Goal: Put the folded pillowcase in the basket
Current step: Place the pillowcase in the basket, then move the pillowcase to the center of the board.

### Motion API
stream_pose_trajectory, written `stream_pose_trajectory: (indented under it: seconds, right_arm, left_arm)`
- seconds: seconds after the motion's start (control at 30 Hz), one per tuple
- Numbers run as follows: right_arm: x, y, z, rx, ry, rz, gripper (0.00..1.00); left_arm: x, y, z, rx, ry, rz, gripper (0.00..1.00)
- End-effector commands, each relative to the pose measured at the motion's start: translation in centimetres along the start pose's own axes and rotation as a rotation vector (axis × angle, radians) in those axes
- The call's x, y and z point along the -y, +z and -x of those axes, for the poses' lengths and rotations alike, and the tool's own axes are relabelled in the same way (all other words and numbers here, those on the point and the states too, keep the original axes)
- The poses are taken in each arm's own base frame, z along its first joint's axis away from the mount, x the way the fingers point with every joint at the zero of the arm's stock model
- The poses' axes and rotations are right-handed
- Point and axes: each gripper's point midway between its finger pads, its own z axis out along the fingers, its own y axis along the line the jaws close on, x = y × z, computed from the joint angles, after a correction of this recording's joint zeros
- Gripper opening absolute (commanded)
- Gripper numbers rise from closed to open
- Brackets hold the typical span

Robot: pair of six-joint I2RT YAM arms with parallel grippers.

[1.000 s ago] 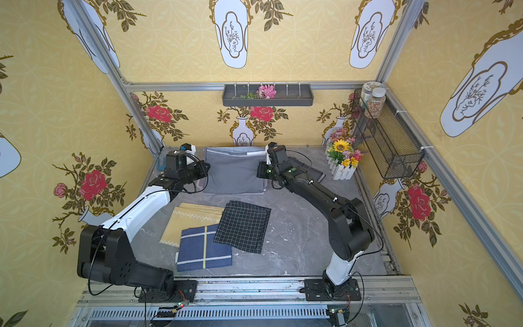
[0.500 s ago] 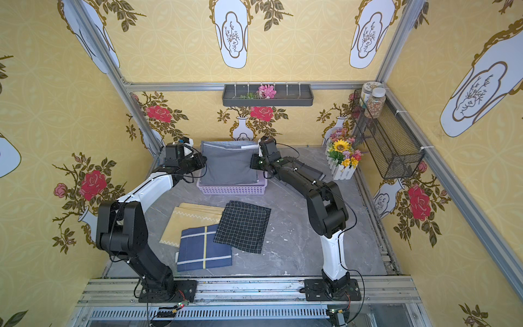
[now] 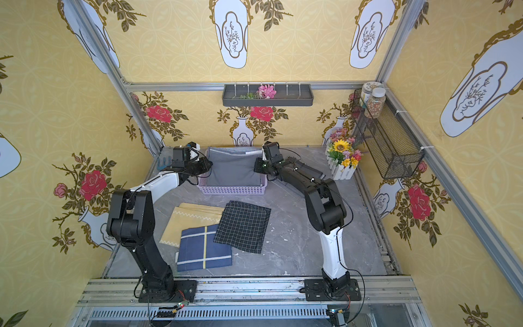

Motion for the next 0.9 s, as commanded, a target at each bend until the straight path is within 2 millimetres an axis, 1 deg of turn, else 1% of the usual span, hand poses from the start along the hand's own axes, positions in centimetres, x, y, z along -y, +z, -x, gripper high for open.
stream_pose_trajectory:
  seconds: [0.0, 0.03, 0.07, 0.1, 0.13, 0.2, 0.23, 0.3, 0.33, 0.37, 0.43, 0.5, 0.6, 0.7, 0.8, 0.87]
  right_arm:
    - [0.6, 0.2, 0.4, 0.02, 0.009, -0.015, 0.0]
    - [0.6, 0.1, 0.4, 0.019, 0.009, -0.016, 0.0]
    - [0.5, 0.1, 0.5, 0.021, 0.009, -0.013, 0.06]
    - [0.4, -0.1, 0.6, 0.025, 0.012, -0.013, 0.15]
    - [0.3, -0.3, 0.8, 0.028, 0.014, -0.011, 0.25]
    - [0.0, -0.8, 1.1, 0.039, 0.016, -0.006, 0.46]
    - [-0.3, -1.2, 1.2, 0.044, 0.014, -0.001, 0.52]
    - [-0.6, -2.1, 1.5, 0.057, 0.01, 0.003, 0.6]
    - [-0.7, -2.6, 1.7, 0.064, 0.008, 0.004, 0.64]
    - [-0.9, -3.3, 1.7, 0.072, 0.006, 0.006, 0.66]
    - [-1.0, -4.5, 1.7, 0.081, 0.002, 0.006, 0.67]
    - [-1.3, -6.0, 1.7, 0.094, -0.006, 0.003, 0.68]
    - [-1.2, -7.8, 0.8, 0.089, -0.017, -0.015, 0.69]
    - [-1.0, -9.5, -0.7, 0.071, -0.034, -0.042, 0.69]
    - [-0.7, -11.1, -2.8, 0.044, -0.045, -0.062, 0.69]
    - [-0.4, -12.0, -4.5, 0.02, -0.051, -0.077, 0.7]
  left_arm:
    - [-0.4, 0.1, 0.9, 0.043, -0.005, 0.009, 0.0]
    - [-0.3, 0.0, 1.0, 0.047, -0.005, 0.009, 0.0]
    - [-0.4, -0.1, 1.2, 0.048, -0.004, 0.012, 0.0]
    - [-0.1, -0.3, 1.3, 0.049, -0.004, 0.01, 0.1]
    - [-0.1, -0.5, 1.5, 0.052, -0.005, 0.011, 0.31]
    - [0.4, -0.9, 1.9, 0.057, -0.007, 0.004, 0.68]
    - [0.6, -1.2, 2.1, 0.064, -0.008, 0.002, 0.78]
    - [1.0, -2.1, 2.8, 0.088, -0.013, 0.003, 0.97]
    - [1.1, -2.6, 2.9, 0.097, -0.017, 0.005, 1.0]
    - [1.4, -3.1, 3.1, 0.105, -0.017, 0.002, 1.0]
    - [1.9, -4.1, 3.4, 0.116, -0.022, -0.001, 1.0]
    - [2.1, -5.1, 3.2, 0.118, -0.035, 0.002, 1.0]
    - [2.4, -6.6, 2.2, 0.114, -0.054, -0.005, 1.0]
    - [2.8, -8.1, 0.4, 0.1, -0.075, -0.027, 1.0]
    - [3.4, -9.4, -2.2, 0.067, -0.083, -0.048, 1.0]
    - [4.0, -10.0, -4.4, 0.035, -0.079, -0.051, 1.0]
